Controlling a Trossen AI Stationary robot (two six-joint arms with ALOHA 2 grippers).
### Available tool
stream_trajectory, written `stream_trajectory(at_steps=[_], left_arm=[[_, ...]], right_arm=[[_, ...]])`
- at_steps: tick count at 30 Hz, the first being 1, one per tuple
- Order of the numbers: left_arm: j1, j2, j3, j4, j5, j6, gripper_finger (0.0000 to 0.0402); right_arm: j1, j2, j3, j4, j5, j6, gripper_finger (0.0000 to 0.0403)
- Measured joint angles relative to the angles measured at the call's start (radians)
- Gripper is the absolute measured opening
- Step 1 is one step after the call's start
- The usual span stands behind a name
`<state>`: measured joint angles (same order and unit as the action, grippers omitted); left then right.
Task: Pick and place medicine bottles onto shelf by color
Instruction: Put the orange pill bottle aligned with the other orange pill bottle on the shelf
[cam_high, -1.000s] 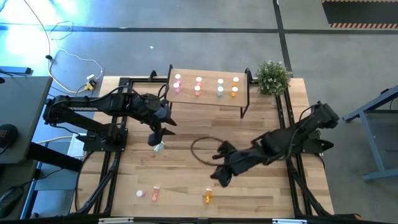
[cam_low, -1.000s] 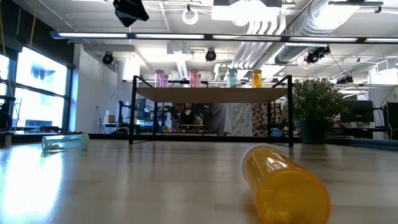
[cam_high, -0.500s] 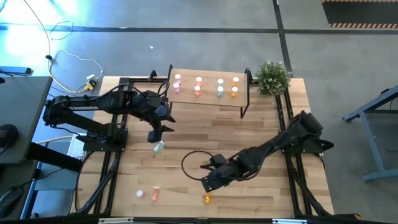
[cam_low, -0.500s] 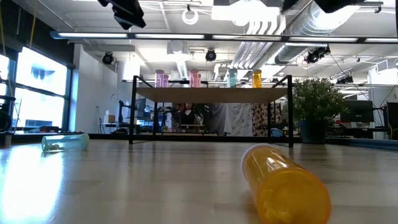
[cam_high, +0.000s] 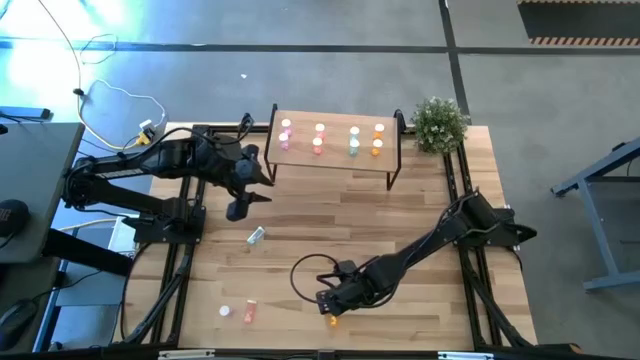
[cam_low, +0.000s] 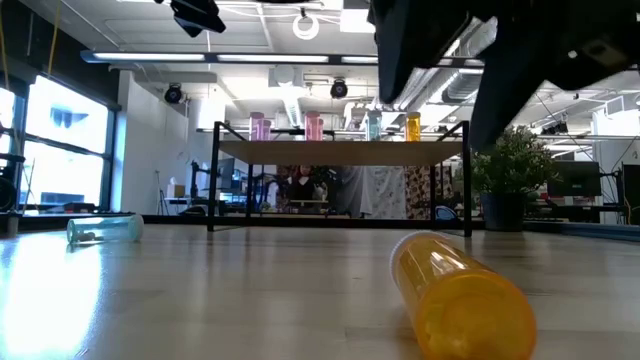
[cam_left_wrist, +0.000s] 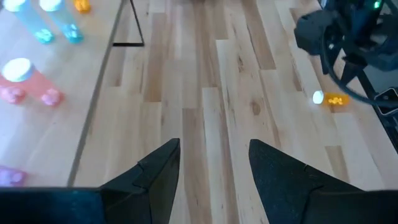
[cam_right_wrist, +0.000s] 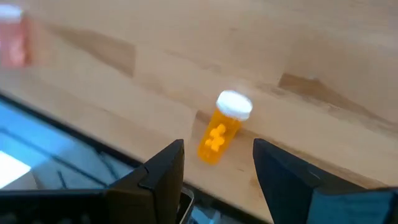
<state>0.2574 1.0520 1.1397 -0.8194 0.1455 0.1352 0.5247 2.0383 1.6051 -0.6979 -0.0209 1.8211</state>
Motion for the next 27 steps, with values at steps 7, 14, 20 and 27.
stream_trajectory(at_steps=[7,14,20,27], left_arm=[[0.025,-0.005,0.000,0.000,0.000,0.008,0.0184],[0.030,-0.005,0.000,0.000,0.000,0.008,0.0184],[0.030,-0.004,0.000,0.000,0.000,0.008,0.0184],[0.030,-0.004,0.000,0.000,0.000,0.008,0.0184]], right_arm=[[0.005,0.052,0.000,0.032,0.018,0.023,0.0181],[0.005,0.095,0.000,0.089,0.017,0.041,0.0181],[0.005,0.139,0.000,0.116,-0.018,0.049,0.0181],[0.006,0.149,0.000,0.130,-0.017,0.045,0.0181]])
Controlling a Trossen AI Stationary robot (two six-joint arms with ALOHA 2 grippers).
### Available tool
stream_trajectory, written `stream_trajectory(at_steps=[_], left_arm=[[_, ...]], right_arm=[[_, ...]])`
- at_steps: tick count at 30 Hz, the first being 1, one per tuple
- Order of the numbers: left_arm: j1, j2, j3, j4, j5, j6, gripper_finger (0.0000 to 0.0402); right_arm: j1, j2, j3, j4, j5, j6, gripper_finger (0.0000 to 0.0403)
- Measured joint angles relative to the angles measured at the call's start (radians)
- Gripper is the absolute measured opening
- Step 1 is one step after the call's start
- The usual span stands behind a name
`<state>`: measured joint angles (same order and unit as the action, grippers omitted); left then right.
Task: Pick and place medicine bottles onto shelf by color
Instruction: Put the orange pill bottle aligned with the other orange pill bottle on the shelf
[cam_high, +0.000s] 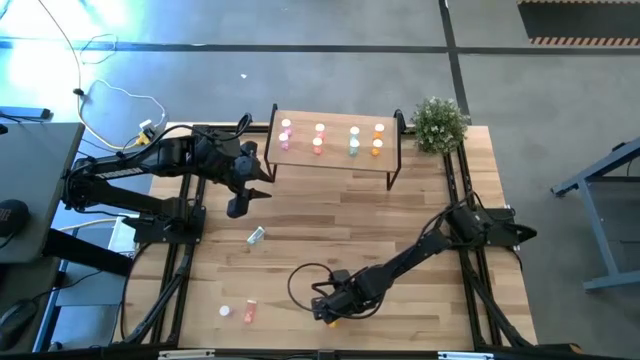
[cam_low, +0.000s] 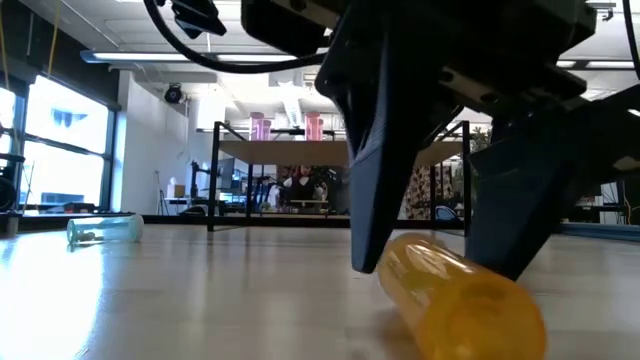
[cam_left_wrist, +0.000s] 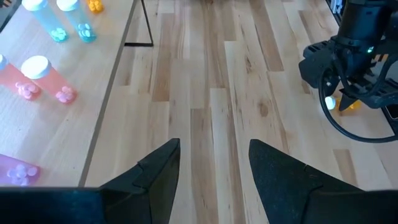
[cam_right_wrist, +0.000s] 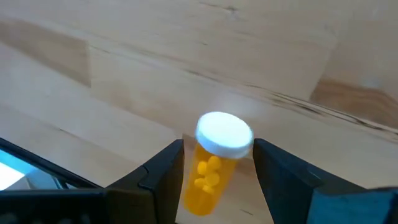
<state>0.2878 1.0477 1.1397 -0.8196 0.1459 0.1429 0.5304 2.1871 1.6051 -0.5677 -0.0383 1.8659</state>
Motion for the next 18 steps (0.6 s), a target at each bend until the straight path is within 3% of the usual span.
stream_trajectory(at_steps=[6,18], left_arm=[[0.000,0.000,0.000,0.000,0.000,0.000,0.0184],[0.000,0.000,0.000,0.000,0.000,0.000,0.0184]], right_arm=[[0.000,0.005,0.000,0.003,0.000,-0.003,0.0175],[-0.002,0.005,0.000,-0.025,-0.008,0.015,0.0116]])
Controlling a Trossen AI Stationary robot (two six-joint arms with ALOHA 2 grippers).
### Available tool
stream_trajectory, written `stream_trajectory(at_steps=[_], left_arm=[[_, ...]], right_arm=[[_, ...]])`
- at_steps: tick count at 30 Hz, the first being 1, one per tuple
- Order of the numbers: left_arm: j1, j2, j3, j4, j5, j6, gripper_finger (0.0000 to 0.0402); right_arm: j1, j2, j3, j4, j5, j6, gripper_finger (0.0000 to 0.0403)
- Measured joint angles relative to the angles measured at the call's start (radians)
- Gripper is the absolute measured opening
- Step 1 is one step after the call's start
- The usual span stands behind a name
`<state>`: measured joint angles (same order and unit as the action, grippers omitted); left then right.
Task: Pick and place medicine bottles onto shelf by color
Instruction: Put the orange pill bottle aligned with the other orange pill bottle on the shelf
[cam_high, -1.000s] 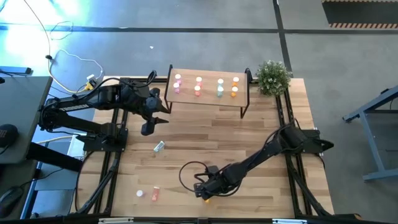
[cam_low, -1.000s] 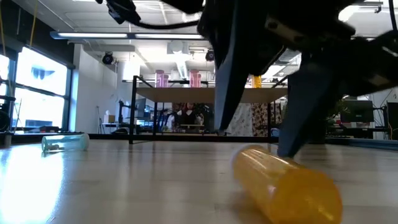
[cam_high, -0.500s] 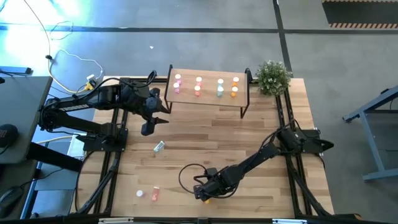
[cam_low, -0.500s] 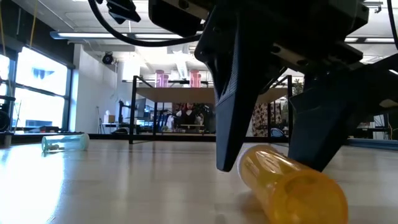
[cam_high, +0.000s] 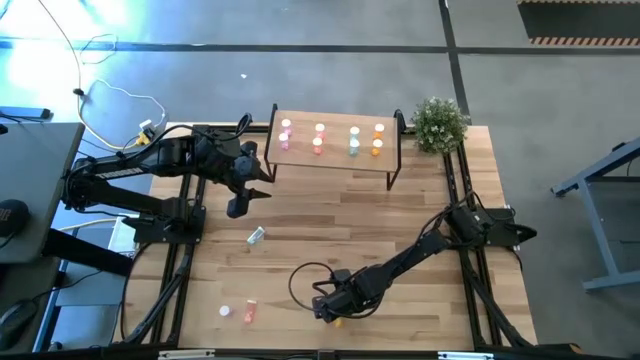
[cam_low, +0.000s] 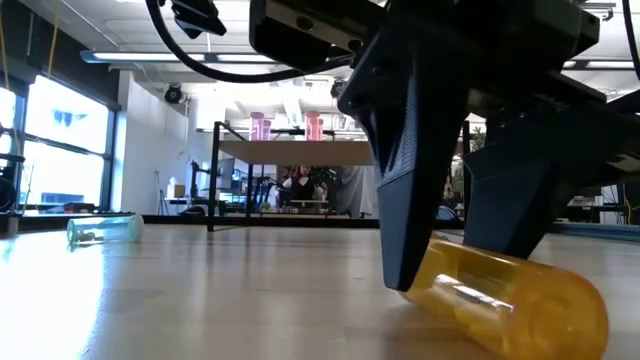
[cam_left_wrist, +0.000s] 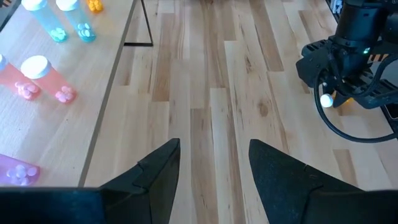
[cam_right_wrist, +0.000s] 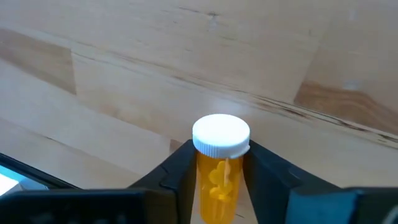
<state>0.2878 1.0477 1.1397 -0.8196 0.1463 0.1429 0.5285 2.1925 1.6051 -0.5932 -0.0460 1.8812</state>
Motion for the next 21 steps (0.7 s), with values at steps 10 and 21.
stream_trajectory(at_steps=[10,21], left_arm=[[0.000,0.000,0.000,0.000,0.000,0.000,0.0184],[0.000,0.000,0.000,-0.011,0.000,0.000,0.0184]], right_arm=[[0.000,0.000,0.000,0.012,0.058,-0.022,0.0096],[-0.001,-0.011,0.000,0.061,0.188,-0.007,0.0095]])
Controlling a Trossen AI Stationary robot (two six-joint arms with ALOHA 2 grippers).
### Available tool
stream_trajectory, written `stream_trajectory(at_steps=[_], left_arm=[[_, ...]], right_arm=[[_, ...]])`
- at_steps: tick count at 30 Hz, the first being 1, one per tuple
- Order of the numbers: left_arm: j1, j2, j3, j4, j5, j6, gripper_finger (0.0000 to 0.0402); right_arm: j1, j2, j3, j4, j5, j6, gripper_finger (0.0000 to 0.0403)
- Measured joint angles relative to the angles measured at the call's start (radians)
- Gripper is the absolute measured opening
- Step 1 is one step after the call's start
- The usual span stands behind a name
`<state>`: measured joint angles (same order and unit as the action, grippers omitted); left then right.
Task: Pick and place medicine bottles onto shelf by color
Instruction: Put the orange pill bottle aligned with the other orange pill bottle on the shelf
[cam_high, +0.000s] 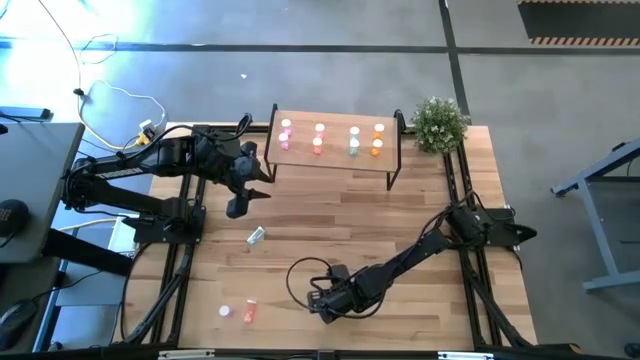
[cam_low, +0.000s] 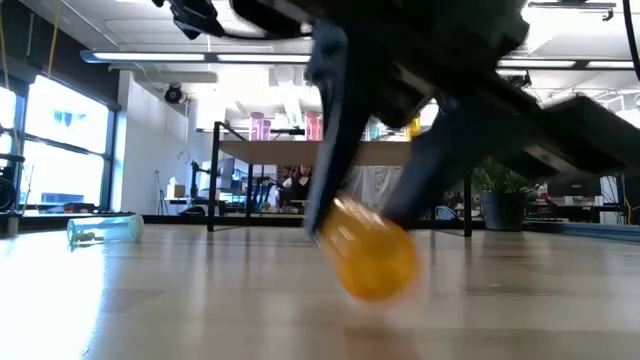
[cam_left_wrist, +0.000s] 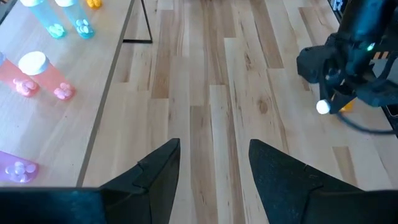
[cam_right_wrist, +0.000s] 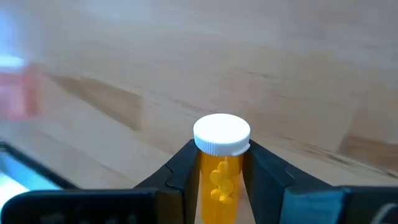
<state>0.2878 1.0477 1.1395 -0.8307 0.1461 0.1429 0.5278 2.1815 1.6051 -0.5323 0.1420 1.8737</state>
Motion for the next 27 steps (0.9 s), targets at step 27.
stream_trajectory(at_steps=[27], left_arm=[[0.000,-0.073,0.001,0.003,-0.003,0.106,0.0184]], right_arm=[[-0.046,-0.208,0.000,-0.290,0.923,0.004,0.0094]])
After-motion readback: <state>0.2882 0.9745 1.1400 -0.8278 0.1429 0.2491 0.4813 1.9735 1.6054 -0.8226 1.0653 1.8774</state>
